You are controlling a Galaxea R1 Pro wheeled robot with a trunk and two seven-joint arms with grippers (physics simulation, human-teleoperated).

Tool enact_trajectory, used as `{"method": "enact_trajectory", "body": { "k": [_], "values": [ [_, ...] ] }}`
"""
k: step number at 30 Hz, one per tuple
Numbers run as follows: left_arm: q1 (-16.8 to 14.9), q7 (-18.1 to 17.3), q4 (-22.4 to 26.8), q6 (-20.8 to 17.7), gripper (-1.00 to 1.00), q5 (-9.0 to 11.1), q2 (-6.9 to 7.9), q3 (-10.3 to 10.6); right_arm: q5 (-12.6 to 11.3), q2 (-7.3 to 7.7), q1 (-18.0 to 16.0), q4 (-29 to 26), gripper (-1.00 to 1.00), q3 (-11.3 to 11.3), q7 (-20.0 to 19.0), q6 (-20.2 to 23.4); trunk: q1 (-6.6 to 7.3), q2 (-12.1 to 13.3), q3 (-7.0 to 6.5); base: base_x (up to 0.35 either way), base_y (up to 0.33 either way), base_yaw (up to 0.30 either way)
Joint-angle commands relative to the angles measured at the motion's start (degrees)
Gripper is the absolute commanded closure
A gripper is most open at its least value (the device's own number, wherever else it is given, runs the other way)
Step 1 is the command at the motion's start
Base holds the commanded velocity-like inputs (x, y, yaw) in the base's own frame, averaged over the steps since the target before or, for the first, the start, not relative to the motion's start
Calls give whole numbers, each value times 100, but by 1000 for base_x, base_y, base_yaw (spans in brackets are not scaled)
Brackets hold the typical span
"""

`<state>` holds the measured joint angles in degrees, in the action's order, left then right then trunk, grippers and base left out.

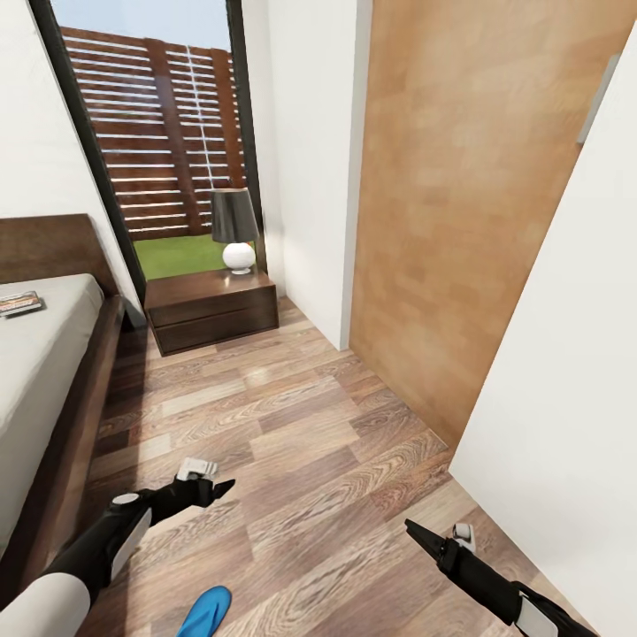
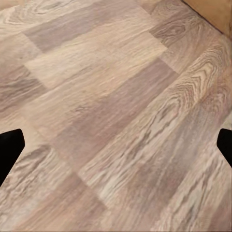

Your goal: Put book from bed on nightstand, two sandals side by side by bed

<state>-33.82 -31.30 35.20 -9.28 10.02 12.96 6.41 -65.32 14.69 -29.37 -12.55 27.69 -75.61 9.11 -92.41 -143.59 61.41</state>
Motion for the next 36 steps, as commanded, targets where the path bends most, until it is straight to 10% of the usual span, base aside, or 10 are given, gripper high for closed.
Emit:
{"method": "enact_trajectory", "body": {
  "k": [1,23,36],
  "values": [
    [-2,-2,-13,-52,-100,184,6,21,-59,5,-4,-1,-100,40,-15,61,1,-2,5,0,0,0],
    [-2,-39,-332,-88,-100,2642,14,18,-48,9,-3,-1,-100,51,-19,55,12,3,-83,0,0,0],
    [-2,-520,-730,-59,-100,3027,-38,26,-52,8,-7,-1,-100,52,-13,58,45,21,-371,0,0,0]
  ]
}}
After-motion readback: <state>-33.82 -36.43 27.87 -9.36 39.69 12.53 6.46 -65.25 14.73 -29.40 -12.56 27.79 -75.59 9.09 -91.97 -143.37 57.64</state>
